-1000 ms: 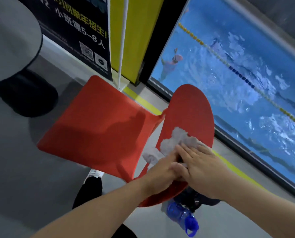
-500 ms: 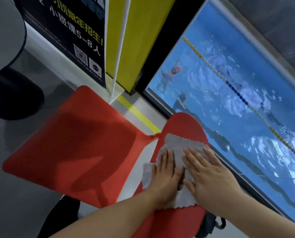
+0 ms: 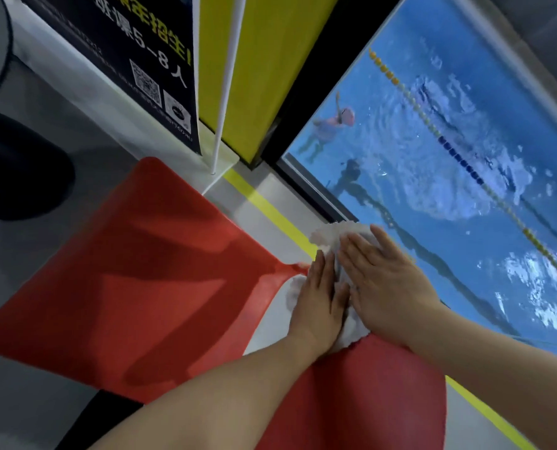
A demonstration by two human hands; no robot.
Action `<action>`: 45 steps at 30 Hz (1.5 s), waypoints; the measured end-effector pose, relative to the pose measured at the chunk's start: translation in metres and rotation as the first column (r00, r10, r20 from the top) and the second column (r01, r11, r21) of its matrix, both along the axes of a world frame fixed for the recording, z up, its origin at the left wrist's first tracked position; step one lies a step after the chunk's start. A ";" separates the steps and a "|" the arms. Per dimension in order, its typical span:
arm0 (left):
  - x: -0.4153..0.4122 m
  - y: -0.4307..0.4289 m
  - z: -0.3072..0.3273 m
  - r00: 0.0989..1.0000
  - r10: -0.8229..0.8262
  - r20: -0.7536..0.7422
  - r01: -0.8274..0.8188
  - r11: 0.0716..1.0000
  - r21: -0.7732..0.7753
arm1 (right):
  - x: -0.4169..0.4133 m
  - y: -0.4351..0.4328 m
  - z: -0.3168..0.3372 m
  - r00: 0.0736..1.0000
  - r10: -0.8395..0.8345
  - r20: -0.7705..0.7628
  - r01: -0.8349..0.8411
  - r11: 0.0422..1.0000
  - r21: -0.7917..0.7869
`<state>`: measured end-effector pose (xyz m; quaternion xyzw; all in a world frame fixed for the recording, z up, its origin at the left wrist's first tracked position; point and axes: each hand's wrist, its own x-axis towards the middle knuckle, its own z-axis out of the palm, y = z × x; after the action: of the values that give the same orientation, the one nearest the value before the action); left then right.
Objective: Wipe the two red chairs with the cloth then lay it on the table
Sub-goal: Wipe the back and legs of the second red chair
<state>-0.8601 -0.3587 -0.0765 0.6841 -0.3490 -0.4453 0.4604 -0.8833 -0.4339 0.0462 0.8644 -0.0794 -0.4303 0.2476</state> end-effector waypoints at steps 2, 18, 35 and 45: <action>0.004 0.012 -0.004 1.000 -0.005 0.026 0.005 1.000 -0.016 | 0.003 0.006 -0.008 0.998 -0.067 -0.012 0.068 0.998 0.017; -0.003 0.167 0.016 0.956 -0.265 0.129 0.264 0.964 0.022 | -0.058 0.130 0.038 0.933 -0.319 -0.167 0.360 0.823 0.439; 0.000 0.154 -0.017 0.965 -0.048 -0.259 0.113 0.964 0.242 | -0.018 0.078 -0.072 0.960 -0.228 -0.163 0.241 0.968 0.067; 0.004 0.205 -0.045 0.979 -0.044 -0.201 0.124 0.906 0.404 | -0.011 0.120 -0.107 0.910 -0.139 -0.391 0.247 0.939 0.241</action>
<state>-0.8560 -0.1542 -0.1219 0.7055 -0.2311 -0.5908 0.3159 -0.8945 -0.3137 -0.0609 0.7825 -0.0547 -0.6142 0.0868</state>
